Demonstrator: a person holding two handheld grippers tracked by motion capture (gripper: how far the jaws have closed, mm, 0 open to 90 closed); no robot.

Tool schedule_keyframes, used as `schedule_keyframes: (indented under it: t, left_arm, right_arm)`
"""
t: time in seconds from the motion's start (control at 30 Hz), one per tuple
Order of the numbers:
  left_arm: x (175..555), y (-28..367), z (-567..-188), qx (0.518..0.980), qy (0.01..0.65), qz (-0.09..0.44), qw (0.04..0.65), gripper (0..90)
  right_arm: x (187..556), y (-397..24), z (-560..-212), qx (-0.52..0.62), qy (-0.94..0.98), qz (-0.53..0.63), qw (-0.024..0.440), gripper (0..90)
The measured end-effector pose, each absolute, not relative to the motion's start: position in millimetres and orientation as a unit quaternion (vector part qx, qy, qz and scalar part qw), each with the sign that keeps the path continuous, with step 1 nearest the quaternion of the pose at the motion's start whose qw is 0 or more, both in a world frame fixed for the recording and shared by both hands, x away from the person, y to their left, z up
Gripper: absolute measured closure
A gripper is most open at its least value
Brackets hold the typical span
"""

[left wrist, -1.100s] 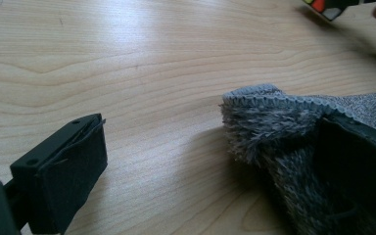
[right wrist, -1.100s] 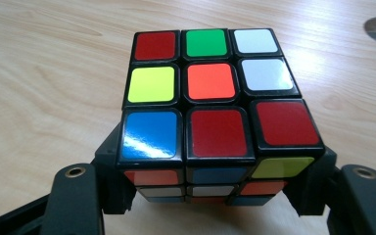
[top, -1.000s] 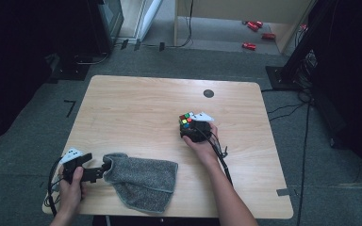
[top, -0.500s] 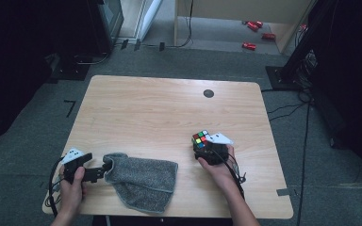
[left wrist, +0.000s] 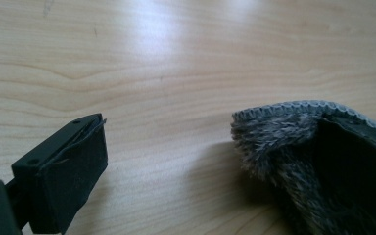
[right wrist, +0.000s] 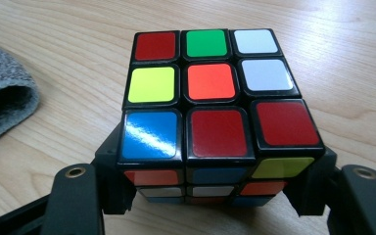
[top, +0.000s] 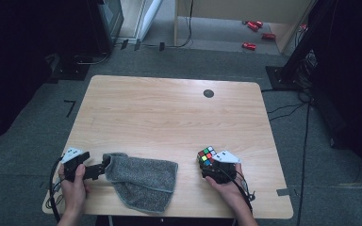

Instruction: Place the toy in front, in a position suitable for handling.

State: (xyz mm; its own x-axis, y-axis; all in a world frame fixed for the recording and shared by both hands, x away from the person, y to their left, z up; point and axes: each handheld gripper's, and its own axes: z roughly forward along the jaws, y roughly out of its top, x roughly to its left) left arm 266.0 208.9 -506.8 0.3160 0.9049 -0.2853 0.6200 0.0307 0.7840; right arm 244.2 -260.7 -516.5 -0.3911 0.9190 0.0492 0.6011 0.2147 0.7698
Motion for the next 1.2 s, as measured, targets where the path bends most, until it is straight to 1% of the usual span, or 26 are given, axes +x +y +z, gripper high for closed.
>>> schedule_keyframes:
  t: [0.13, 0.2, 0.27, 0.33, 0.4, 0.5, 0.6, 0.73, 0.83, 0.9, 1.1, 1.2]
  left_arm:
    - [269, 206, -492, 0.667, 0.568, 0.173, 0.451, 0.0]
    - [267, 201, -478, 0.662, 0.563, 0.188, 0.458, 0.0]
    - [265, 194, -469, 0.667, 0.551, 0.19, 0.464, 0.0]
    - [263, 182, -462, 0.682, 0.532, 0.188, 0.466, 0.0]
    - [257, 167, -462, 0.701, 0.508, 0.189, 0.465, 0.0]
    - [247, 152, -464, 0.709, 0.487, 0.188, 0.475, 0.0]
    - [235, 137, -461, 0.727, 0.454, 0.203, 0.474, 0.0]
    - [222, 128, -458, 0.739, 0.437, 0.224, 0.461, 0.0]
    - [218, 124, -459, 0.745, 0.429, 0.205, 0.468, 0.0]
    - [221, 122, -463, 0.754, 0.429, 0.187, 0.461, 0.0]
    - [226, 118, -484, 0.785, 0.442, 0.119, 0.418, 0.0]
    - [223, 112, -496, 0.802, 0.443, 0.114, 0.384, 0.0]
  right_arm:
    - [244, -265, -518, 0.509, 0.745, 0.38, 0.203, 33.3]
    - [245, -270, -519, 0.518, 0.739, 0.391, 0.181, 22.9]
    - [246, -273, -519, 0.527, 0.736, 0.39, 0.167, 19.5]
    - [245, -274, -520, 0.529, 0.735, 0.391, 0.163, 19.2]
    - [244, -273, -520, 0.523, 0.737, 0.394, 0.169, 19.3]
    - [241, -270, -520, 0.511, 0.741, 0.398, 0.178, 21.0]
    - [241, -268, -521, 0.512, 0.744, 0.388, 0.182, 20.9]
    - [241, -270, -521, 0.527, 0.734, 0.388, 0.183, 20.9]
    - [240, -269, -521, 0.53, 0.733, 0.384, 0.186, 20.9]
    - [241, -270, -521, 0.532, 0.732, 0.384, 0.183, 21.0]
    - [239, -272, -521, 0.536, 0.732, 0.379, 0.182, 21.3]
    - [236, -272, -521, 0.539, 0.731, 0.376, 0.185, 21.4]
